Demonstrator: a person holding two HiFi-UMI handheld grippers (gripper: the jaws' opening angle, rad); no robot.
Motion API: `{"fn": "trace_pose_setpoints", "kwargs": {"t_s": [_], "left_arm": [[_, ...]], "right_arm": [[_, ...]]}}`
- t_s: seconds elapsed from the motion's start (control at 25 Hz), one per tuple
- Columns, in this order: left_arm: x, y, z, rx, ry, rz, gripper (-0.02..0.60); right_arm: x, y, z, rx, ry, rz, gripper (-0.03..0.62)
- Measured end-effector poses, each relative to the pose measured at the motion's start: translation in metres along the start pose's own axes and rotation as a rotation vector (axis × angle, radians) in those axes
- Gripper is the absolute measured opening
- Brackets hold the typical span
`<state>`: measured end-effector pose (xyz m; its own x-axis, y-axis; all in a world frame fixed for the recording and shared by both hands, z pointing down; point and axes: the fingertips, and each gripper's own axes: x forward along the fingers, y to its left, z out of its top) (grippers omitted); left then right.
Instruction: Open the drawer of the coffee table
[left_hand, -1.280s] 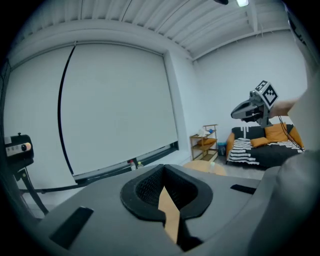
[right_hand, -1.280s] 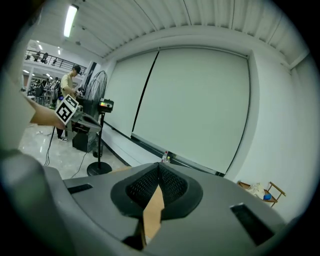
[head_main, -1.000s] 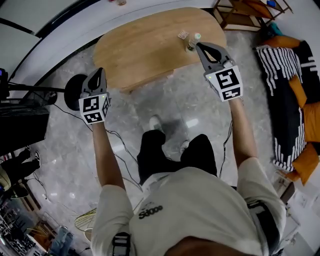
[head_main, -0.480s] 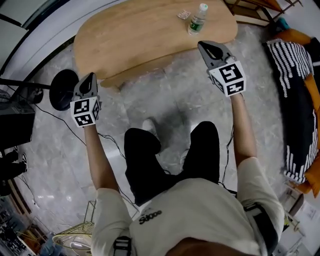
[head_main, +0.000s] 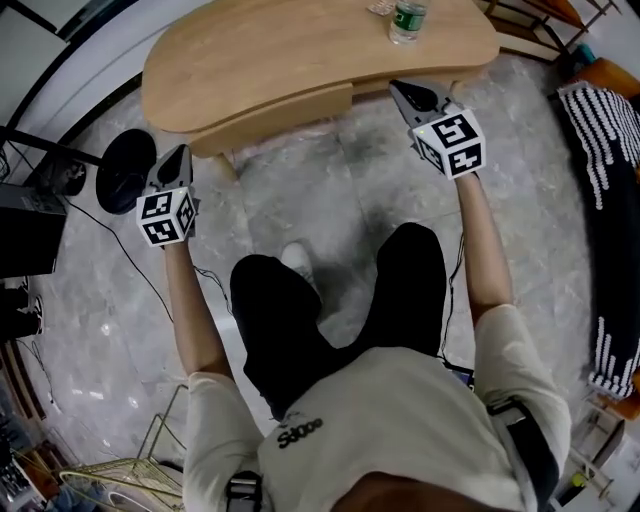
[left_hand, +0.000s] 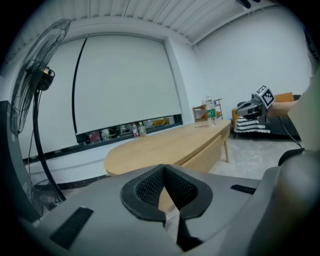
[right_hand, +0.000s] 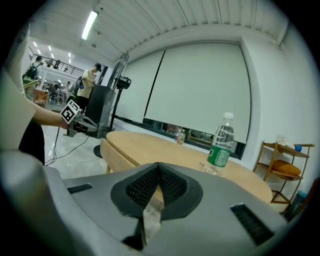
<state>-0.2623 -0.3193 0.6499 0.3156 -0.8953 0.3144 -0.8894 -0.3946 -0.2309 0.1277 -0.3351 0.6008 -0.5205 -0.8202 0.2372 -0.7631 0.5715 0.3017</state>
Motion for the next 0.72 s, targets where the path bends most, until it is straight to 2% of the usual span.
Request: {"fn": "trace_pose_setpoints", "kwargs": {"t_s": [0.24,0.44,0.6,0.64,0.72], "left_arm": [[-0.001,-0.014,-0.033,-0.034,0.022,0.001,0.015],[0.003,-0.005,-0.047,-0.064,0.034,0.028,0.015],[0.012,-0.002,-0.059,-0.087,0.047,0.000,0.019],[0.016,-0.002,-0.063,-0.097,0.052,-0.013,0.037],[0.024,0.000,-0.073,-0.115,0.066,-0.035,0.133]], "right_arm": [[0.016,0.004,-0.029,0.053,0.018,0.033,0.005],[0.032,0.002,-0.040,0.054,0.037,0.051,0.005],[0.045,0.006,-0.048,0.099,0.034,0.083,0.006],[0.050,0.008,-0.050,0.111,0.032,0.095,0.006],[0.059,0.014,-0.055,0.135,0.035,0.125,0.008]]}}
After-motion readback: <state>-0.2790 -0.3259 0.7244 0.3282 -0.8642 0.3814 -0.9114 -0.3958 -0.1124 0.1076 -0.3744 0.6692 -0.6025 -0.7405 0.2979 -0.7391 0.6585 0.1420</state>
